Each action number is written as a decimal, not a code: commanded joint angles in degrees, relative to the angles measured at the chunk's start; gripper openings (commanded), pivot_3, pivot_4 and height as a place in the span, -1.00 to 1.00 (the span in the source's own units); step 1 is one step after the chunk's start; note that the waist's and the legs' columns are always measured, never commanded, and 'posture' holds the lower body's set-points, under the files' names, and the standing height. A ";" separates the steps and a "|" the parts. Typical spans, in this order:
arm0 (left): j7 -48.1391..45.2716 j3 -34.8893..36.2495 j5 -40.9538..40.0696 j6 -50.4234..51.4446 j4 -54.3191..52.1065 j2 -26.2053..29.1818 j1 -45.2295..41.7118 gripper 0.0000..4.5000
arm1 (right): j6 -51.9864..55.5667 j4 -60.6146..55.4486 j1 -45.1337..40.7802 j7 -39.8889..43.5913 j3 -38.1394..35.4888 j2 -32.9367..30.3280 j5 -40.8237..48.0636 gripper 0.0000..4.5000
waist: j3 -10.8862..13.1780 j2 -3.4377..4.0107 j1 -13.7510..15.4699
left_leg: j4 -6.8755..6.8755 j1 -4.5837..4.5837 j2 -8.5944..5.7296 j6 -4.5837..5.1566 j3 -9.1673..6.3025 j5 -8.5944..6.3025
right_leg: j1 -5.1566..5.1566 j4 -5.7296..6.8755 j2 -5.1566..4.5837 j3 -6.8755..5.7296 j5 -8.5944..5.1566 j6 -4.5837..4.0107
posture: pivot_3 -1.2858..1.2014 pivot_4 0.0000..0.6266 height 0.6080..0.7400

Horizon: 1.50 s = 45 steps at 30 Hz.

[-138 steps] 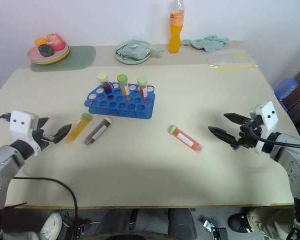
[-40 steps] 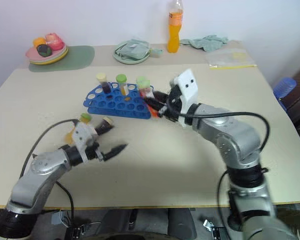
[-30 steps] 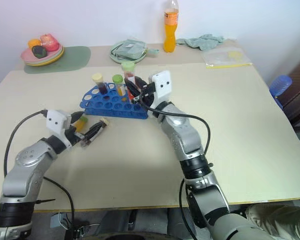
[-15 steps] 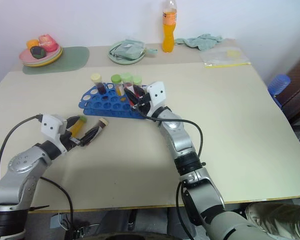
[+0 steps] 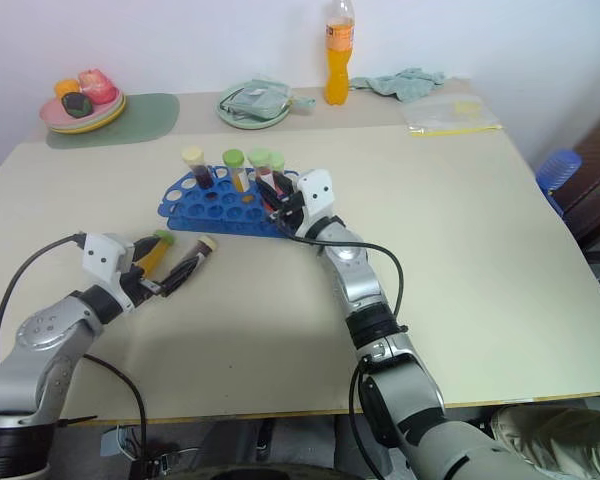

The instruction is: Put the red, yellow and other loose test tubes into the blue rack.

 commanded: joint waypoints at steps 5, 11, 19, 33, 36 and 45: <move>-0.93 0.45 0.21 -2.48 0.63 0.14 -0.93 1.00 | -0.20 -1.18 1.53 0.34 0.55 0.31 -1.34 -0.68 | -0.02 0.01 0.01 | 0.00 0.03 0.00 0.07 0.00 -0.04 | 0.02 0.02 0.00 0.01 0.00 0.00 | 0.03 -0.52 1.00; -0.84 -0.17 0.27 -1.96 0.48 0.06 -1.95 1.00 | -2.75 3.64 -1.98 -1.20 0.01 1.51 -2.89 -0.68 | -0.02 0.01 -0.05 | 0.00 0.04 0.00 0.12 0.00 -0.07 | 0.01 0.05 0.00 0.01 0.00 0.00 | 0.03 -0.52 1.00; -0.24 -0.16 -0.22 -0.62 -1.57 0.13 -1.50 1.00 | -5.75 7.62 -3.70 -1.01 -0.51 2.02 -3.09 -0.68 | -0.02 0.01 -0.11 | 0.01 0.05 0.00 0.05 0.00 -0.03 | -0.01 0.13 0.00 0.02 0.01 -0.01 | 0.03 -0.52 1.00; 1.23 -1.28 0.29 6.42 -5.15 2.57 -2.36 1.00 | -1.92 -12.68 3.91 3.19 1.16 -1.22 -1.80 0.98 | -0.01 0.01 0.01 | -0.01 0.04 0.00 0.10 0.00 -0.06 | -0.06 0.14 0.00 0.06 0.00 -0.01 | 0.03 -0.52 1.00; 4.02 -2.42 -2.22 23.73 -7.46 7.02 -8.62 1.00 | 3.48 -22.44 7.77 5.04 0.88 -5.33 -0.19 0.98 | -0.02 -0.01 0.39 | 0.01 0.01 -0.03 0.11 -0.07 -0.06 | -0.04 0.15 0.00 0.03 0.00 -0.01 | 0.03 -0.52 1.00; 4.34 -20.41 -5.52 68.38 -5.54 18.57 -36.19 1.00 | 13.09 -36.53 12.53 8.61 1.75 -12.79 2.48 0.98 | 0.02 -0.05 -1.19 | -0.02 0.04 -0.03 0.13 -0.01 -0.07 | -0.09 0.34 0.07 0.05 -0.01 0.01 | 0.03 -0.52 1.00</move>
